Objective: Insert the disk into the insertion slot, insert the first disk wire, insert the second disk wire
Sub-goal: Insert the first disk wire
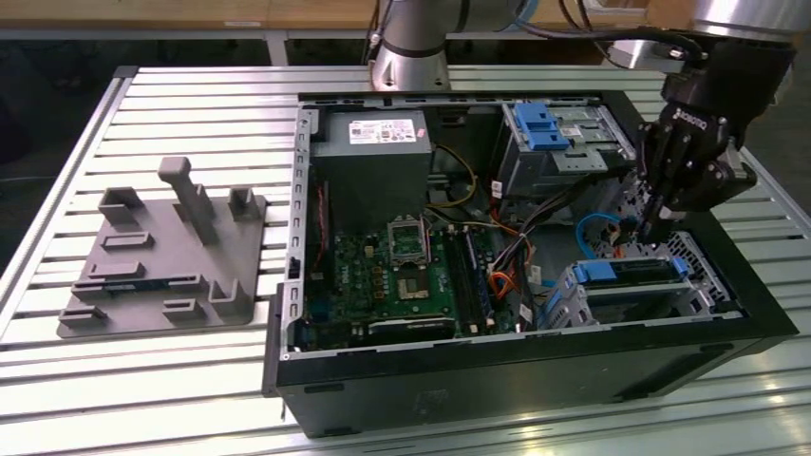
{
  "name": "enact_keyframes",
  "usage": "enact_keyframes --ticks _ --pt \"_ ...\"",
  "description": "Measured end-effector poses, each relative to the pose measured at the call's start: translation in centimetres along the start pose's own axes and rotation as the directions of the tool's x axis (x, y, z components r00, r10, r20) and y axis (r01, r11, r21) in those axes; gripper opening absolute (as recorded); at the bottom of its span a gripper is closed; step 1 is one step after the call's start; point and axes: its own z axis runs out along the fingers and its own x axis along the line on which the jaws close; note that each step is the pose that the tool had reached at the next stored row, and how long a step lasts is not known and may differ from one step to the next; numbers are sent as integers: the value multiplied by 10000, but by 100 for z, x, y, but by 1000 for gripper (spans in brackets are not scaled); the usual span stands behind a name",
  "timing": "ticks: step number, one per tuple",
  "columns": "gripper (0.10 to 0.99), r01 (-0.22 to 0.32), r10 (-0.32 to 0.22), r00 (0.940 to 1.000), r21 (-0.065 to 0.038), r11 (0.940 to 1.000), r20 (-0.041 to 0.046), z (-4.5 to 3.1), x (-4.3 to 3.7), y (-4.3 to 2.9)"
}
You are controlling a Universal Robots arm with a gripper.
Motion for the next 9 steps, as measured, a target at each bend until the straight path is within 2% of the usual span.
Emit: enact_keyframes --ticks 2,3,6,9 --pt "165 12 -12 9998 -17 10000 187 24 38 -5" --pt "165 21 -20 9995 -29 10000 326 30 54 -7" --pt "165 54 -48 9962 -61 10000 866 40 79 -10" --pt "165 86 -72 9901 -91 9999 1399 46 97 -11"
